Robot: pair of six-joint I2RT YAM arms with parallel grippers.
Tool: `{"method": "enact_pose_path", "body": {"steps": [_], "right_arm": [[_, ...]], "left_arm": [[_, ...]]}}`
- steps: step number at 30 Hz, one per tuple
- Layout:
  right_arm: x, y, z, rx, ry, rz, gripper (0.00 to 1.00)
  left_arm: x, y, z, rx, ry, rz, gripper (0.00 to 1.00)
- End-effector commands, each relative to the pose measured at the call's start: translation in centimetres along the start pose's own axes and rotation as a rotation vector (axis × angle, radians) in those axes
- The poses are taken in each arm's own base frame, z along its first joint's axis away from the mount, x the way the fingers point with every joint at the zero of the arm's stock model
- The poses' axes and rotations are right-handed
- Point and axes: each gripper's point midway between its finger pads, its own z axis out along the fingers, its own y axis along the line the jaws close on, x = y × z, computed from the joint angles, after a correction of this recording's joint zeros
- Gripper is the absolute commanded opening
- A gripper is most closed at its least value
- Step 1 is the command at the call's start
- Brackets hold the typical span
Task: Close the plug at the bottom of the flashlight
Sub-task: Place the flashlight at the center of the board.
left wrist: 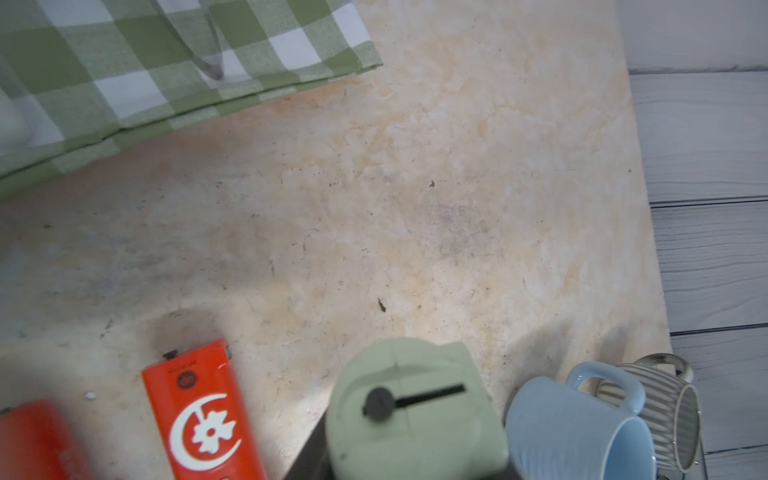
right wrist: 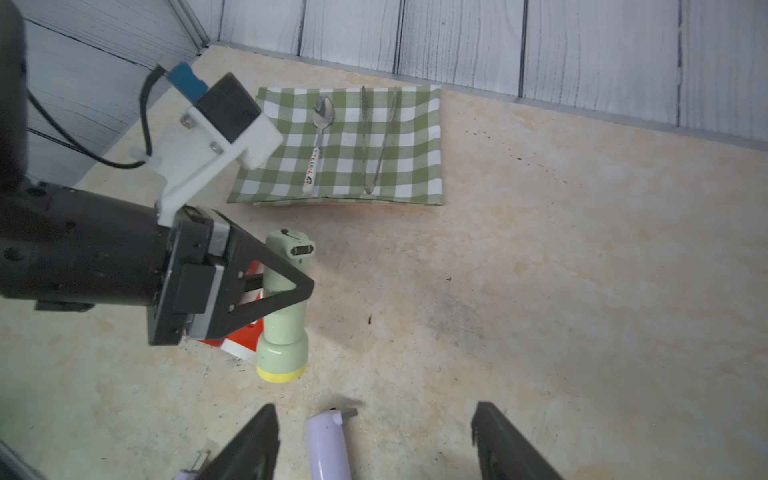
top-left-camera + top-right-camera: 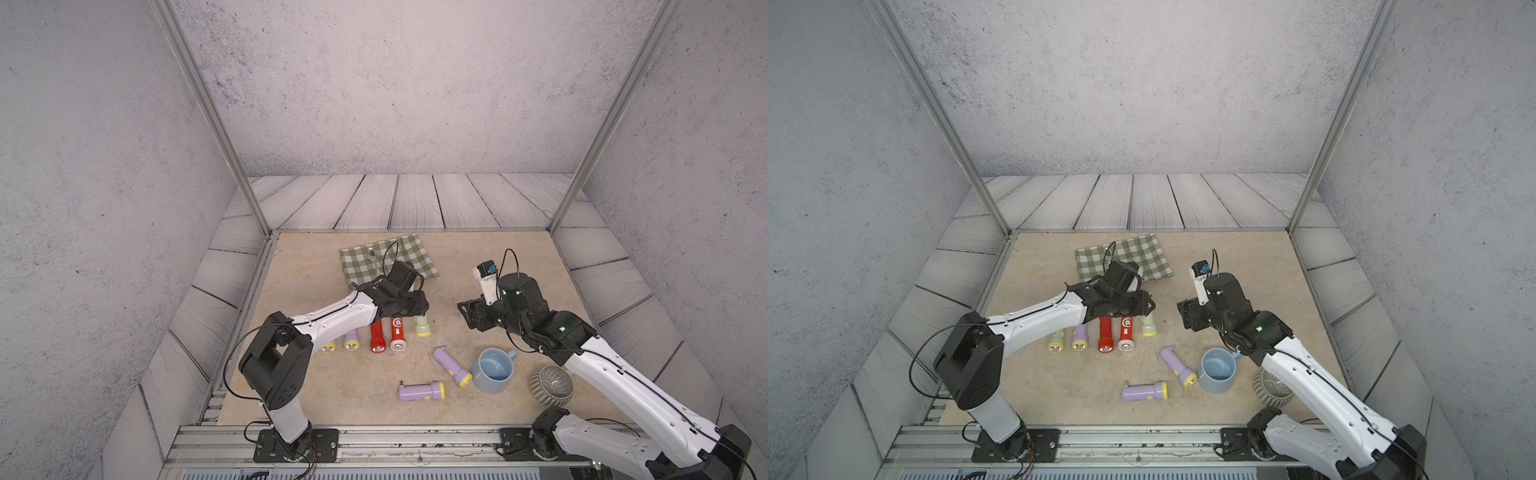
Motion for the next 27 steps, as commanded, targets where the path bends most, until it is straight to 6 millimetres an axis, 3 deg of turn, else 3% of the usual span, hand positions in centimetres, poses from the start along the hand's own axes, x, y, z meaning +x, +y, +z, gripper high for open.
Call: {"method": "enact_pose_path", "body": {"steps": [1,7,13,27], "right_arm": [[0.2,1.2,0.4,-0.065,0.002,0.021,0.85],[2.6,3.0,2.2,-0.138,-0.020,0.057,0.86],[4.7,5.1,4.5,-0.124,0.063,-0.043,0.86],[3.6,6.2,8.7,-0.107,0.099,-0.149,0.82]], "left_arm": [[-1.6,-2.8,-2.0,0.120,-0.058,-0.021,0.00],[-2.6,-3.6,-3.3,0.228,-0.092,-0.067,0.00],[-2.6,-3.7,-3.8,0.274,-0.091,-0.077,0.00],[-1.9,-3.8,-4.8,0.365,-0.070,-0.104,0.00]]}}
